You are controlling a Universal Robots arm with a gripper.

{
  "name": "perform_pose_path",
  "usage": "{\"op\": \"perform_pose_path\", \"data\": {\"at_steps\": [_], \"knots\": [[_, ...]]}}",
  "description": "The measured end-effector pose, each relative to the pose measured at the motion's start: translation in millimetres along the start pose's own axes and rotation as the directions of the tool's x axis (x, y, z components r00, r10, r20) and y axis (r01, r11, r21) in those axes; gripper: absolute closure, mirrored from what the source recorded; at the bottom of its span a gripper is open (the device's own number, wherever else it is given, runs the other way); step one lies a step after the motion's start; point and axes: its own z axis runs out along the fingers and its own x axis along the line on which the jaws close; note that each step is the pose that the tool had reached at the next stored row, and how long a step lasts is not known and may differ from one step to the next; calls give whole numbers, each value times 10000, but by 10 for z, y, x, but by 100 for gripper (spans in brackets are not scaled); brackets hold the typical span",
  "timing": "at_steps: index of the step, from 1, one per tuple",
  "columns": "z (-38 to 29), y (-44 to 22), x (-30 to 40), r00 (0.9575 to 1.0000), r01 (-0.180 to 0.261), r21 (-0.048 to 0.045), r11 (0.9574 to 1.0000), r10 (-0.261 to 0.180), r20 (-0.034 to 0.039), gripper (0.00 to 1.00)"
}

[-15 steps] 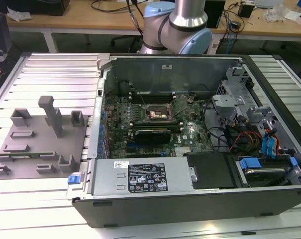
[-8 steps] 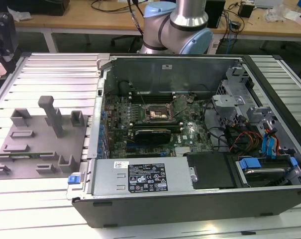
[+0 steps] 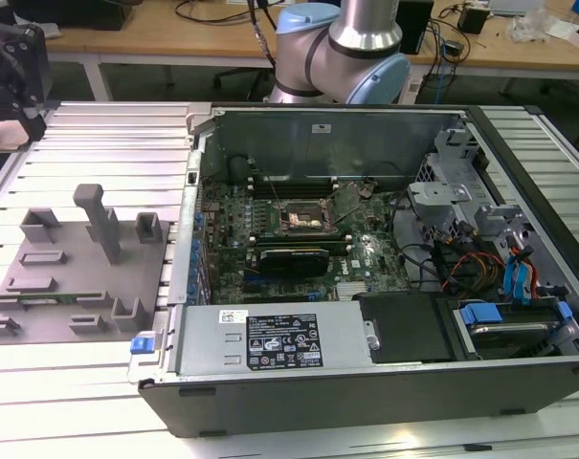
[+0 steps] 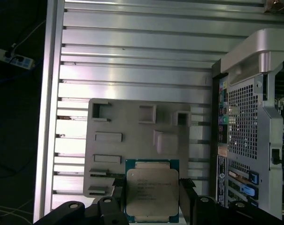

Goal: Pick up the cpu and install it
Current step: 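Pick up the cpu and move it towards the insertion slot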

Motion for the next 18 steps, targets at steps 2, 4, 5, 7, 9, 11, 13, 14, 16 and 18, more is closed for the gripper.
{"op": "perform_pose_path", "data": {"at_steps": [2, 4, 5, 7, 9, 11, 13, 14, 16, 18], "knots": [[1, -1, -27, 10000, 0, -1, 10000, 0, 1, 45], [2, -2, -55, 10000, 0, -1, 10000, 0, 1, 45], [2, -3, -80, 10000, 0, 0, 10000, 0, 0, 45], [3, -6, -123, 10000, 1, -1, 10000, -1, 1, 45], [3, -7, -156, 10000, 1, 0, 10000, -1, 0, 45], [4, -8, -189, 10000, 1, -1, 10000, -1, 0, 45], [4, -10, -220, 10000, 1, 0, 10000, -1, 0, 45], [5, -10, -234, 10000, 0, -1, 10000, 0, 1, 45], [6, -12, -266, 10000, 0, -1, 10000, 0, 1, 45], [6, -14, -311, 10000, 0, 0, 10000, 0, 1, 45]]}}
